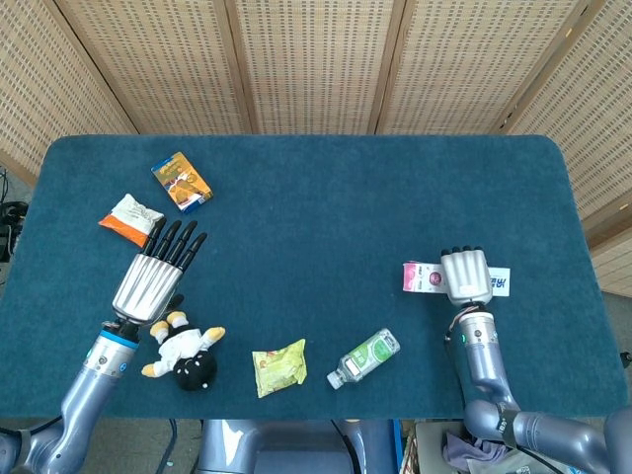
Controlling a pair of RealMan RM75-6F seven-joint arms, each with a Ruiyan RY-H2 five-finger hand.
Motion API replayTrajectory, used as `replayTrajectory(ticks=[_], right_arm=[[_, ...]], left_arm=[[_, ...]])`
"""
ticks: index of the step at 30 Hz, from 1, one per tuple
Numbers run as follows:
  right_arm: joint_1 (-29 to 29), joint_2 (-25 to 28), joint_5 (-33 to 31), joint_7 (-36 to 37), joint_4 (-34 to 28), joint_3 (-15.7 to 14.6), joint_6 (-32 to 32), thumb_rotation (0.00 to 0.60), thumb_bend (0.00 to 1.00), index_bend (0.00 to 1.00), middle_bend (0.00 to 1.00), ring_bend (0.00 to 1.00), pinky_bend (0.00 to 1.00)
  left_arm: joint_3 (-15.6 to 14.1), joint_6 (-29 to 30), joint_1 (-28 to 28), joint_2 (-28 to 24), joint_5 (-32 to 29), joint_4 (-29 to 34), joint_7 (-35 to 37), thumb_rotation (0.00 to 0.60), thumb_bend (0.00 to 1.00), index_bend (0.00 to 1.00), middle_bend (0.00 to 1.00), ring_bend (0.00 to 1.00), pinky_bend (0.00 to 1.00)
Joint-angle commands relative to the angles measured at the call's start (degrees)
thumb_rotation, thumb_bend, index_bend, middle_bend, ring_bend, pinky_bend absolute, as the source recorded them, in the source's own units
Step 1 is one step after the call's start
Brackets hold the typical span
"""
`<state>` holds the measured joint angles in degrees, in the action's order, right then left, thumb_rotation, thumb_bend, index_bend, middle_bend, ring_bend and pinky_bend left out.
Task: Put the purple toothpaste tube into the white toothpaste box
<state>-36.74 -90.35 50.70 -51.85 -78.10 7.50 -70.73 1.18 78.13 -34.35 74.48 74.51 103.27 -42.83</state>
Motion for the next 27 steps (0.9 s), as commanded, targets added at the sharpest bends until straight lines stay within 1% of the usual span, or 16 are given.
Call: replayTrajectory(ticks=[1, 5, 7, 13, 14, 17, 19, 20, 21, 22, 24, 25, 27], right_arm=[[0.4, -0.7, -1.0, -0.3, 1.1, -0.2, 0.8, 0.600, 0.15, 0.65, 0.58, 0.48, 0.53], [0.7, -1.1, -2.7, -0.8, 1.5, 0.0, 2.1, 0.600, 0.15, 0.65, 0.51, 0.46, 0.50], [0.6, -0.9, -3.4, -1.2, 1.1, 0.1, 2.7, 0.600, 0.15, 0.63, 0.47, 0.42, 0.47], [0.8, -1.3, -3.8, 0.3, 0.9, 0.5, 3.9, 0.600, 0.15, 0.60, 0.44, 0.39, 0.44], [0.8, -1.5, -4.1, 0.4, 1.0, 0.5, 4.1, 0.600, 0.15, 0.58, 0.42, 0.37, 0.43], [0.8, -1.6, -4.4, 0.8, 1.2, 0.4, 5.0, 0.600, 0.15, 0.47, 0.31, 0.25, 0.36], [0.8, -1.4, -4.8, 0.8, 0.9, 0.4, 5.5, 0.600, 0.14, 0.34, 0.18, 0.12, 0.26], [0.8, -1.3, -4.9, 0.8, 0.7, 0.4, 5.7, 0.600, 0.14, 0.29, 0.14, 0.07, 0.22], [0.7, -1.1, -5.2, 0.7, 0.3, 0.5, 6.0, 0.600, 0.12, 0.22, 0.08, 0.03, 0.17], [0.7, -1.0, -5.3, 0.7, 0.2, 0.5, 6.0, 0.600, 0.11, 0.15, 0.04, 0.01, 0.13], [0.6, -0.6, -5.6, 0.9, -0.7, 0.8, 6.4, 0.600, 0.07, 0.05, 0.00, 0.00, 0.04], [0.4, -0.2, -5.4, 1.1, -1.3, 0.9, 6.5, 0.600, 0.06, 0.02, 0.00, 0.00, 0.01], [0.4, 0.4, -4.5, 2.0, -2.3, 1.0, 6.5, 0.600, 0.06, 0.00, 0.00, 0.00, 0.00]], left_arm=[[0.2, -0.4, 0.2, 0.2, 0.0, -0.3, 0.0, 0.600, 0.11, 0.04, 0.00, 0.00, 0.00], [0.6, -0.8, 0.6, 0.5, 0.2, -0.7, 0.1, 0.600, 0.11, 0.04, 0.00, 0.00, 0.00], [0.8, -0.9, 0.8, 0.6, 0.3, -0.8, 0.1, 0.600, 0.11, 0.04, 0.00, 0.00, 0.00], [1.1, -1.2, 1.5, 0.6, 0.9, -0.9, 0.6, 0.600, 0.11, 0.04, 0.00, 0.00, 0.00], [1.2, -1.3, 1.6, 0.6, 1.0, -1.0, 0.7, 0.600, 0.11, 0.04, 0.00, 0.00, 0.00], [1.3, -1.3, 1.9, 0.5, 1.4, -1.1, 1.1, 0.600, 0.11, 0.04, 0.00, 0.00, 0.00], [1.5, -1.4, 2.1, 0.4, 1.5, -1.3, 1.3, 0.600, 0.11, 0.04, 0.00, 0.00, 0.00], [1.5, -1.5, 2.1, 0.4, 1.5, -1.3, 1.3, 0.600, 0.11, 0.04, 0.00, 0.00, 0.00], [1.6, -1.6, 2.2, 0.4, 1.5, -1.4, 1.4, 0.600, 0.11, 0.04, 0.00, 0.00, 0.00], [1.6, -1.6, 2.2, 0.4, 1.6, -1.4, 1.5, 0.600, 0.11, 0.04, 0.00, 0.00, 0.00], [1.8, -1.6, 2.3, 0.3, 1.7, -1.4, 1.7, 0.600, 0.11, 0.04, 0.00, 0.00, 0.00], [1.8, -1.6, 2.4, 0.3, 1.7, -1.4, 1.9, 0.600, 0.11, 0.04, 0.00, 0.00, 0.00], [2.0, -1.7, 2.6, 0.2, 1.9, -1.3, 2.1, 0.600, 0.11, 0.04, 0.00, 0.00, 0.00]])
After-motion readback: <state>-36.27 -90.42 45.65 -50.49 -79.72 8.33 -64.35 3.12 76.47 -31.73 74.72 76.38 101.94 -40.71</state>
